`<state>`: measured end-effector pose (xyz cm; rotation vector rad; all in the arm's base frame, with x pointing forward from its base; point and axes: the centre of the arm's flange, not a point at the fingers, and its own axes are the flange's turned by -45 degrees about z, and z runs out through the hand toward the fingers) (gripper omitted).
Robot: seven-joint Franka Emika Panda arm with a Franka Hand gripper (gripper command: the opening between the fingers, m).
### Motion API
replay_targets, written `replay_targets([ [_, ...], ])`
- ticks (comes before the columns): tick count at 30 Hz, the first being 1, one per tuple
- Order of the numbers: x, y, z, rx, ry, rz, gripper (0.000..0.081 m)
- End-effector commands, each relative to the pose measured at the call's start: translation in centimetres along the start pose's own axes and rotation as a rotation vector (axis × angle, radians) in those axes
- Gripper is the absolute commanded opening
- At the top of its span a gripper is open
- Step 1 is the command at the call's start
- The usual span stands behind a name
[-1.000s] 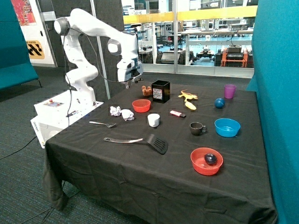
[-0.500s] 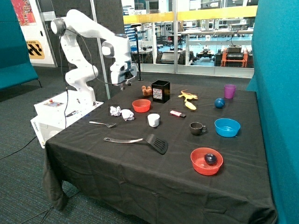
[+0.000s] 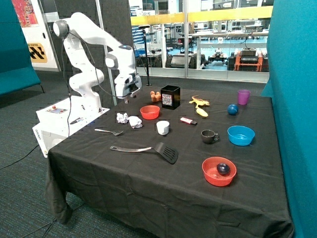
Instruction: Throw away the rubbish paper
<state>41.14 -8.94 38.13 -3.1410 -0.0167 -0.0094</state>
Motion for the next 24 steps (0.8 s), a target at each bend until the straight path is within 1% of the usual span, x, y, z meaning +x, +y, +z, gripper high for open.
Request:
replay_targets([
  [1, 0.0, -0.7, 3.0, -0.0003, -0.006, -0.057, 0.0761],
  [5, -0.7, -1.2, 3.7, -0.0003, -0.006, -0.059, 0.0773],
  [10, -1.3, -0.8, 4.1, -0.0003, -0.006, -0.051, 0.0781],
  [14, -1.5, 0.5, 4.3, -0.0003, -0.006, -0.038, 0.0776],
  [18, -1.6, 1.9, 4.4, -0.0004, -0.006, -0.007, 0.0771],
  [19, -1.7, 2.3, 4.4, -0.0005, -0.006, 0.024, 0.0774],
  [20, -1.7, 2.7, 4.4, -0.0004, -0.006, -0.009, 0.0771],
  [24, -2.2, 4.1, 4.1, -0.0005, -0.006, 0.01, 0.0767],
])
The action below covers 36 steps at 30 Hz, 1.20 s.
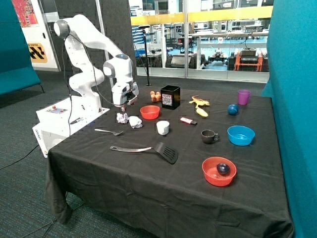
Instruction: Throw away the rubbish paper
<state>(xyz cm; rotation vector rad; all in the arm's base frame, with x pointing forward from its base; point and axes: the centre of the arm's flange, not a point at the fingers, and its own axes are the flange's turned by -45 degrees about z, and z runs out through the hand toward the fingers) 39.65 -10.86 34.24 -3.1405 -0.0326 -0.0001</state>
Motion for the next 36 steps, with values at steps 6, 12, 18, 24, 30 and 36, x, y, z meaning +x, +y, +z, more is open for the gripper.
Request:
replay_targets([
  [6, -1.7, 3.5, -0.4, -0.0009, 0.0, 0.029, 0.0775],
  [12, -2.7, 4.0, -0.7, -0.0009, 0.0, 0.039, 0.0772],
  [18, -3.4, 4.9, -0.9, -0.0009, 0.0, 0.045, 0.0777],
  [24, -3.1, 5.2, 0.1, -0.0009, 0.0, 0.053, 0.0756],
  [30, -2.8, 5.1, 1.6, -0.0009, 0.0, 0.073, 0.0759],
  [36, -2.5, 4.7, 2.9, -0.0009, 0.0, 0.074, 0.0758],
])
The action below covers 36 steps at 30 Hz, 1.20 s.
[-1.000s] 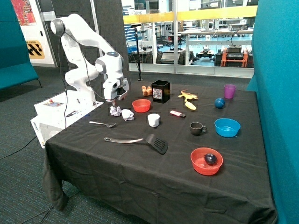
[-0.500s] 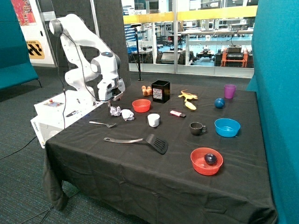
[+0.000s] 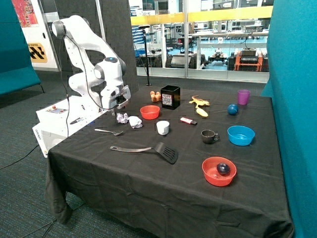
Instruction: Throw away the rubbish paper
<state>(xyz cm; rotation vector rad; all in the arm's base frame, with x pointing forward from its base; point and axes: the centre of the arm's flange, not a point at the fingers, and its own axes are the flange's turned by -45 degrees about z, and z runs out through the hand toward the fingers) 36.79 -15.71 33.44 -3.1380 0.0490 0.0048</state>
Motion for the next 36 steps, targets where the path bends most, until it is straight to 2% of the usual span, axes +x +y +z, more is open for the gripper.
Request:
replay_targets([
  [1, 0.4, -0.1, 2.3, -0.0031, 0.0031, 0.03, 0.0758],
  [12, 0.2, -0.1, 3.5, -0.0031, 0.0032, 0.043, 0.0753],
  [15, 0.7, -0.6, 3.7, -0.0031, 0.0031, 0.027, 0.0744],
  [17, 1.4, -1.0, 3.8, -0.0031, 0.0031, 0.017, 0.071],
  [20, 2.3, -1.3, 3.8, -0.0032, 0.0031, 0.01, 0.0735],
  [25, 2.8, -1.7, 4.2, -0.0032, 0.0031, 0.006, 0.0729],
  [36, 1.7, -2.7, 4.1, -0.0032, 0.0031, -0.002, 0.067],
])
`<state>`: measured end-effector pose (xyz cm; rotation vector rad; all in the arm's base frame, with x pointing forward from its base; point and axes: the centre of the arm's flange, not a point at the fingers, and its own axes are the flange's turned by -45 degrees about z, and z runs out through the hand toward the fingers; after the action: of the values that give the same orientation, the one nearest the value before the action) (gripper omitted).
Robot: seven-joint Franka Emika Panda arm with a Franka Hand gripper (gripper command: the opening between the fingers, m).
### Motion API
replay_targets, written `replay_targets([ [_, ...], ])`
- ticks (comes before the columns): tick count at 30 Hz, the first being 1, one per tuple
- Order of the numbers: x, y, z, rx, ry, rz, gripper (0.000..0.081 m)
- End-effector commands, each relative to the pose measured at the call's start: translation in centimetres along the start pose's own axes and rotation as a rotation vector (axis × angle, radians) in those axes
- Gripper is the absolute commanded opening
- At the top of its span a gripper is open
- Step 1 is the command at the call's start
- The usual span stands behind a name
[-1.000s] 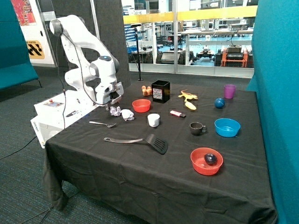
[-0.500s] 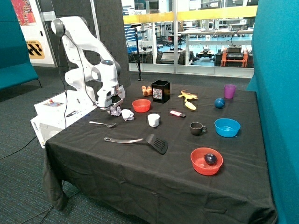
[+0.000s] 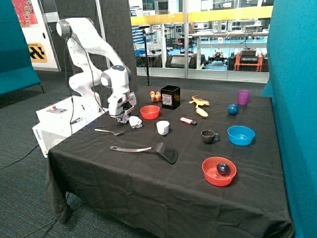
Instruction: Throw away the rubbish paper
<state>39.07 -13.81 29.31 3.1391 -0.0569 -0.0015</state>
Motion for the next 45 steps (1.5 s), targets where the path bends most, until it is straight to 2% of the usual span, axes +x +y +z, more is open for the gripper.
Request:
replay_targets([
  [1, -0.7, -0.8, 0.1, 0.002, 0.0009, 0.014, 0.0672],
  [8, -1.6, -0.8, 0.1, 0.002, 0.0009, 0.008, 0.066],
  [11, -1.9, -0.7, 0.1, 0.002, 0.0009, 0.01, 0.0614],
  [14, -2.1, -0.6, 0.1, 0.002, 0.0009, 0.02, 0.0461],
  [17, -2.1, -0.7, 0.0, 0.002, 0.0009, 0.017, 0.0158],
  [18, -2.0, -0.7, -0.1, 0.002, 0.0009, 0.005, 0.0079],
  [19, -1.9, -0.7, -0.2, 0.002, 0.0009, 0.005, 0.004],
  [20, -1.4, -1.6, 1.0, 0.0022, 0.0003, 0.564, 0.002],
  [23, -0.8, -2.3, 2.0, 0.0022, 0.0004, 0.546, 0.0002],
  [30, -0.5, -2.4, 2.1, 0.0022, 0.0004, 0.547, 0.0],
  [31, -0.4, -2.4, 2.2, 0.0022, 0.0003, 0.579, 0.0],
  [32, -0.4, -2.4, 2.1, 0.0022, 0.0004, 0.542, 0.0],
  [39, -0.4, -2.5, 2.1, 0.0022, 0.0004, 0.545, 0.0],
  [40, -1.0, -1.7, 0.9, 0.002, 0.0009, 0.018, 0.0],
  [41, -0.7, -2.1, 1.5, 0.0022, 0.0004, 0.548, 0.0],
  [45, -0.4, -2.7, 1.7, 0.0022, 0.0003, 0.561, 0.0],
])
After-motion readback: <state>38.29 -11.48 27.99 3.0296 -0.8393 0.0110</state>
